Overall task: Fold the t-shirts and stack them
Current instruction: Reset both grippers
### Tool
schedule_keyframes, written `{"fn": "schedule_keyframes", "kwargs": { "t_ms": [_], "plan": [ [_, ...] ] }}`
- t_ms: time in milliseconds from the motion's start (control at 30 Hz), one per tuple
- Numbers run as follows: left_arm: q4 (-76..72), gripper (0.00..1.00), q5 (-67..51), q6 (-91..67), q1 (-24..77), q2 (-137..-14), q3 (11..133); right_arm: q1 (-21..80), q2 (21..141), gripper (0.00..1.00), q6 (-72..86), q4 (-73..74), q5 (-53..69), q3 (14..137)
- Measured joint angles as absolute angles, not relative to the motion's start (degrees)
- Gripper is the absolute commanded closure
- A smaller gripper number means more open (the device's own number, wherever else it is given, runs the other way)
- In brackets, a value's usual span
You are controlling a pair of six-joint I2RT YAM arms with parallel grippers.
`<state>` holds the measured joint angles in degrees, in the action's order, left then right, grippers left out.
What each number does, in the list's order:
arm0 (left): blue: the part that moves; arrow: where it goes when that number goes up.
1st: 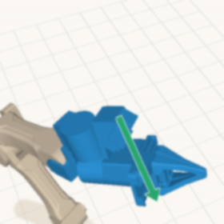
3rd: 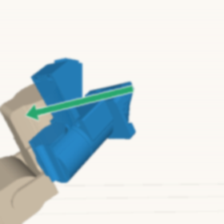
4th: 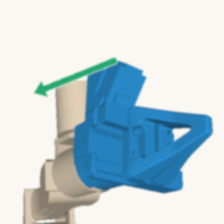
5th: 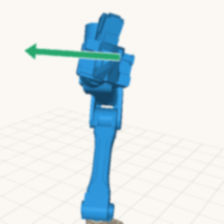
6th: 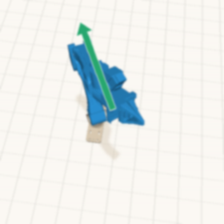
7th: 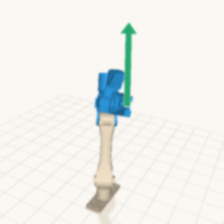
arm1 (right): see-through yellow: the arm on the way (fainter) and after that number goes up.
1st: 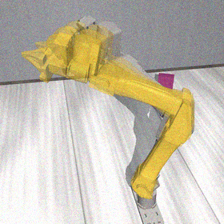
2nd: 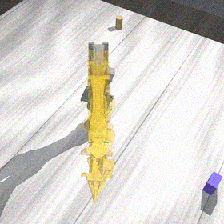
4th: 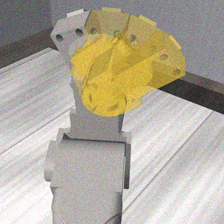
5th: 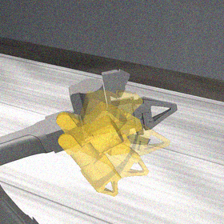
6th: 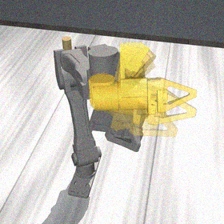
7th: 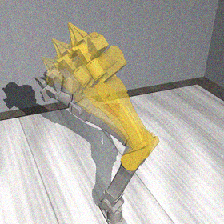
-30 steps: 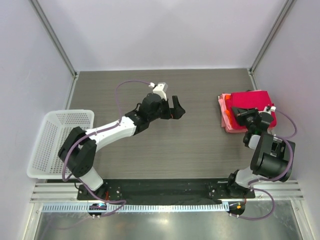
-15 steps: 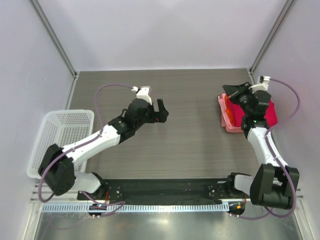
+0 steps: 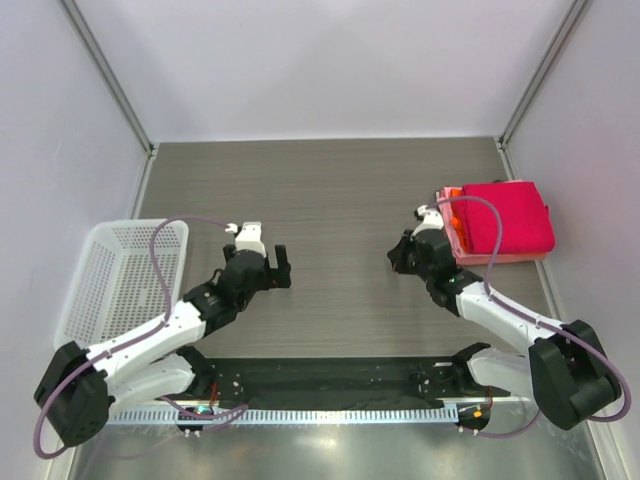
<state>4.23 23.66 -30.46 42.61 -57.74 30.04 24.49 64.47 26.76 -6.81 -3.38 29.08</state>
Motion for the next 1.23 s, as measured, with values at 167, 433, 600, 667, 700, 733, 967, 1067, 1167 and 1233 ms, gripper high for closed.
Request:
{"fn": "schedule_keyframes", "kwargs": {
  "t_ms": [167, 433, 600, 667, 700, 733, 967, 1067, 1167, 1233],
  "plan": [
    [3.99, 0.01, 25.71, -29.93, 42.61, -51.03, 24.51, 27.18, 64.88, 0.32, 26.48, -7.25, -7.25, 22.35],
    [4.54, 0.00, 28.93, -30.72, 42.61, -46.33, 23.53, 27.22, 63.99, 0.00, 27.16, -11.27, -9.74, 21.21],
    [3.53, 0.00, 28.51, -30.50, 42.61, -45.50, 22.26, 27.22, 63.99, 0.04, 27.07, -14.26, -6.24, 20.99],
    [3.49, 0.01, 28.18, -30.33, 42.61, -45.54, 21.89, 27.22, 63.99, 0.04, 27.07, -15.44, -5.37, 20.69],
    [3.44, 0.00, 27.94, -30.11, 42.61, -45.63, 21.85, 27.22, 63.92, 0.04, 27.05, -15.68, -5.19, 20.60],
    [3.31, 0.00, 27.77, -29.95, 42.61, -45.65, 21.82, 27.22, 63.79, 0.04, 27.03, -15.81, -5.13, 20.53],
    [2.98, 0.00, 27.18, -29.69, 42.61, -45.76, 21.82, 27.22, 62.24, 0.04, 26.92, -16.47, -5.02, 19.90],
    [2.87, 0.01, 27.18, -29.67, 42.61, -45.87, 21.82, 27.22, 62.24, 0.05, 26.92, -16.73, -5.02, 19.90],
    [2.85, 0.00, 27.18, -29.67, 42.61, -45.98, 21.82, 27.22, 62.22, 0.09, 26.89, -17.10, -4.91, 19.66],
    [2.85, 0.00, 27.18, -29.61, 42.61, -46.02, 21.82, 27.22, 62.24, 0.07, 26.89, -17.72, -4.34, 19.27]
  ]
}}
